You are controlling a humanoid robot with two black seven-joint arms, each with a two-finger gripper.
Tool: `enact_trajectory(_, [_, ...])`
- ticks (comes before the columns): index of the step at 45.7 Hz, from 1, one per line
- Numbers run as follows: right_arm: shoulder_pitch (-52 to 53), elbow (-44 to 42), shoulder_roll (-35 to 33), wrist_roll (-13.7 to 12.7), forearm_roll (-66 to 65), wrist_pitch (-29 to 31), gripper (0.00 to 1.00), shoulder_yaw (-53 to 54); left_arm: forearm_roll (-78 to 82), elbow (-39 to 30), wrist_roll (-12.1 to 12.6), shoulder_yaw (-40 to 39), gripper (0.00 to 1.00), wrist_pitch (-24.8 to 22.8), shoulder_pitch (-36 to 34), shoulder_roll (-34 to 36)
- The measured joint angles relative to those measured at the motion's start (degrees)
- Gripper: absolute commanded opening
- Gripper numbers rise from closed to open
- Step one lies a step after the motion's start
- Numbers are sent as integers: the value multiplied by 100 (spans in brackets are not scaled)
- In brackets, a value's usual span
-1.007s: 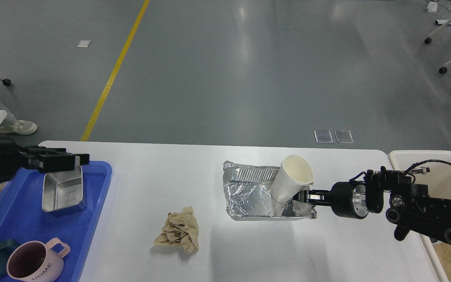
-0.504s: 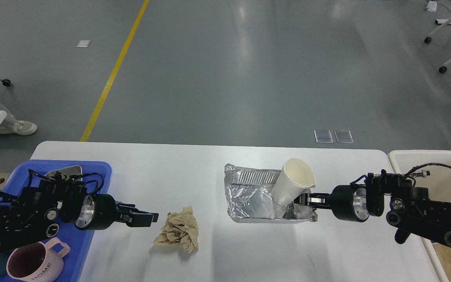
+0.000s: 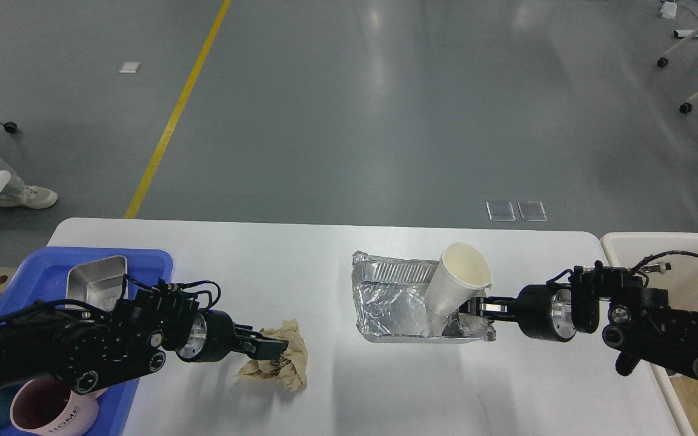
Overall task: Tidy desktop
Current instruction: 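Reach the left gripper to the beige cloth and grasp it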
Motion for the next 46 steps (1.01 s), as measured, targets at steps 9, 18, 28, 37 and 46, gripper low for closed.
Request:
enact_trajectory(9, [0,8,-55,-6,0,-8,0,0,-2,145,-34,47,60,272,185,-278])
enact_trajectory(18, [0,9,-59,-9,8,-30,0,0,40,137,-67,65,7,263,225,-363])
enact_trajectory(28, [0,9,-60,-9,8,-35,0,0,93,-27,-214,277,0,109,92,-243])
enact_trajectory(37, [0,9,-60,-9,9,-35,0,0,103,-503,-247,288,0,104,-168,260])
enact_trajectory(46, [0,8,-43,-9,9,-35,0,0,99,-1147,-445,162,0,41,-893,1431])
